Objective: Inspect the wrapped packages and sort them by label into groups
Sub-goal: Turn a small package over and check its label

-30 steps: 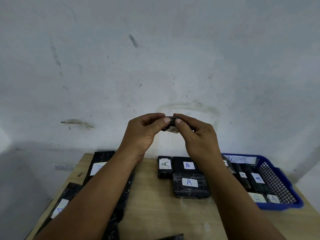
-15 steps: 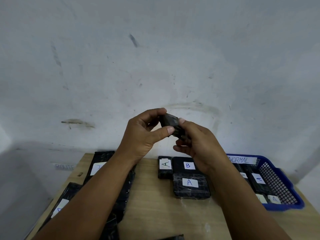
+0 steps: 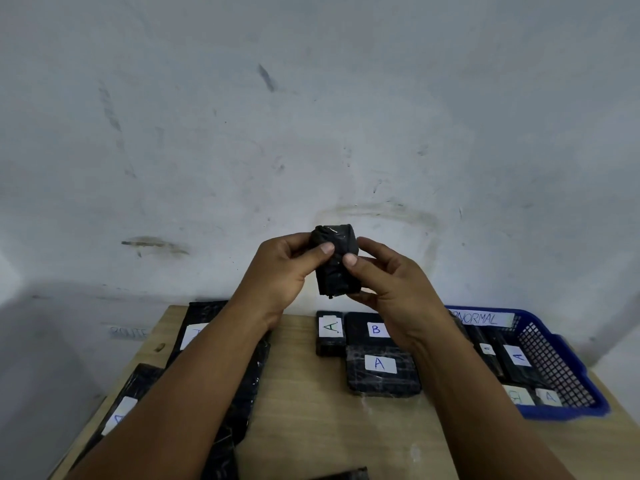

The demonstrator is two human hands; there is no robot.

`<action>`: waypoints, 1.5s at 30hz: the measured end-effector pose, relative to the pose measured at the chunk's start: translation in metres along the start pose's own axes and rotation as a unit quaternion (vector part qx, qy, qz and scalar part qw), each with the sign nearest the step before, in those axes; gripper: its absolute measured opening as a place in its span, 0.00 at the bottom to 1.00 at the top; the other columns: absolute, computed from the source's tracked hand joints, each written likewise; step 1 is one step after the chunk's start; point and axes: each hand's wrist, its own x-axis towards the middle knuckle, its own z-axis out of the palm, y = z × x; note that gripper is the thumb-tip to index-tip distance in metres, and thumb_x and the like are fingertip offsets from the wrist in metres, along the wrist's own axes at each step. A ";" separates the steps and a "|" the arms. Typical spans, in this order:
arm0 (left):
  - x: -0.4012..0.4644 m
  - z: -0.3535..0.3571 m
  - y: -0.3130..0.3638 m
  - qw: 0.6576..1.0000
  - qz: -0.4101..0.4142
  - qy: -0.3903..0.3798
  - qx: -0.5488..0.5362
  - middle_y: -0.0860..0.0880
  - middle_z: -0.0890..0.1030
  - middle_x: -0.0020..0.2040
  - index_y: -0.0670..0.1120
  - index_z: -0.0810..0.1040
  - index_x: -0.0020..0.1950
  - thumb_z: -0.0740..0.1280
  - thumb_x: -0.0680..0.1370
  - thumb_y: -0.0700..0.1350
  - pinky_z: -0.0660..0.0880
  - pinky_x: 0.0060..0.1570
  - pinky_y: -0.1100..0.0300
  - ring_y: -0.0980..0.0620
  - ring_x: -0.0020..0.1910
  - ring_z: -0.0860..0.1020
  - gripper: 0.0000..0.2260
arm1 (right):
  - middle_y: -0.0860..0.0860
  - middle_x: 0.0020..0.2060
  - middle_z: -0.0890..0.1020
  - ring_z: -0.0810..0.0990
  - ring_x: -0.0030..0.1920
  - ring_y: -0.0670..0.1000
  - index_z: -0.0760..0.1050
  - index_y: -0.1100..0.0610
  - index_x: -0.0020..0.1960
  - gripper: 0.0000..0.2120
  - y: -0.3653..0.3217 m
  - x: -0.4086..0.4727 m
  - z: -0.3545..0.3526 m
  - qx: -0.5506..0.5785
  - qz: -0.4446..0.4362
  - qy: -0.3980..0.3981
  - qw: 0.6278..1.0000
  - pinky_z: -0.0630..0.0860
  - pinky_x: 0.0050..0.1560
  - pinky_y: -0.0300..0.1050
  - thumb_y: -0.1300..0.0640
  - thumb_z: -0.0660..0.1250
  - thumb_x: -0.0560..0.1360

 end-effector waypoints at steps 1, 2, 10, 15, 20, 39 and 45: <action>-0.001 -0.001 0.000 1.000 0.008 -0.009 0.002 0.49 0.88 0.53 0.46 0.86 0.59 0.71 0.80 0.42 0.75 0.68 0.49 0.51 0.58 0.84 0.09 | 0.54 0.51 0.89 0.88 0.52 0.53 0.76 0.58 0.72 0.22 0.000 0.000 0.000 -0.007 -0.009 -0.009 1.000 0.83 0.54 0.48 0.61 0.73 0.78; -0.003 -0.001 0.001 1.000 0.014 -0.019 0.003 0.50 0.87 0.54 0.46 0.85 0.59 0.71 0.79 0.41 0.76 0.67 0.53 0.53 0.58 0.84 0.09 | 0.55 0.50 0.89 0.88 0.50 0.54 0.79 0.58 0.68 0.18 0.000 0.000 -0.002 -0.012 -0.025 -0.017 0.999 0.83 0.51 0.46 0.63 0.72 0.79; -0.009 -0.005 -0.004 0.995 0.081 -0.026 0.058 0.53 0.87 0.55 0.52 0.84 0.61 0.71 0.79 0.39 0.78 0.63 0.57 0.56 0.58 0.84 0.13 | 0.46 0.52 0.88 0.86 0.55 0.45 0.83 0.46 0.59 0.12 0.001 -0.003 -0.006 -0.070 -0.049 -0.015 0.996 0.81 0.58 0.48 0.56 0.74 0.76; -0.011 0.000 -0.007 0.984 0.107 -0.017 0.139 0.57 0.86 0.55 0.53 0.83 0.64 0.74 0.77 0.41 0.78 0.62 0.47 0.56 0.57 0.83 0.16 | 0.54 0.52 0.87 0.83 0.53 0.53 0.86 0.45 0.52 0.04 -0.001 -0.006 0.002 -0.050 -0.051 0.041 0.997 0.76 0.66 0.69 0.51 0.73 0.79; -0.011 0.003 -0.013 0.972 0.146 -0.003 0.186 0.58 0.84 0.59 0.55 0.82 0.65 0.75 0.77 0.44 0.76 0.60 0.61 0.59 0.62 0.79 0.17 | 0.50 0.43 0.87 0.83 0.46 0.50 0.86 0.48 0.49 0.08 0.002 -0.005 0.000 -0.069 -0.076 0.057 0.993 0.80 0.60 0.61 0.59 0.70 0.81; -0.019 0.008 -0.026 0.988 0.053 0.004 0.143 0.58 0.82 0.63 0.58 0.77 0.70 0.69 0.79 0.38 0.75 0.60 0.65 0.66 0.62 0.78 0.23 | 0.56 0.48 0.89 0.87 0.45 0.58 0.82 0.55 0.62 0.14 0.019 -0.005 -0.010 0.024 0.091 0.046 0.994 0.84 0.55 0.56 0.65 0.67 0.79; -0.011 0.011 -0.029 0.992 -0.028 0.043 0.114 0.58 0.87 0.48 0.53 0.85 0.61 0.73 0.78 0.50 0.79 0.53 0.60 0.64 0.47 0.83 0.12 | 0.54 0.43 0.89 0.87 0.39 0.52 0.84 0.56 0.56 0.13 0.026 -0.013 -0.006 -0.030 0.077 0.017 0.996 0.83 0.39 0.43 0.69 0.65 0.80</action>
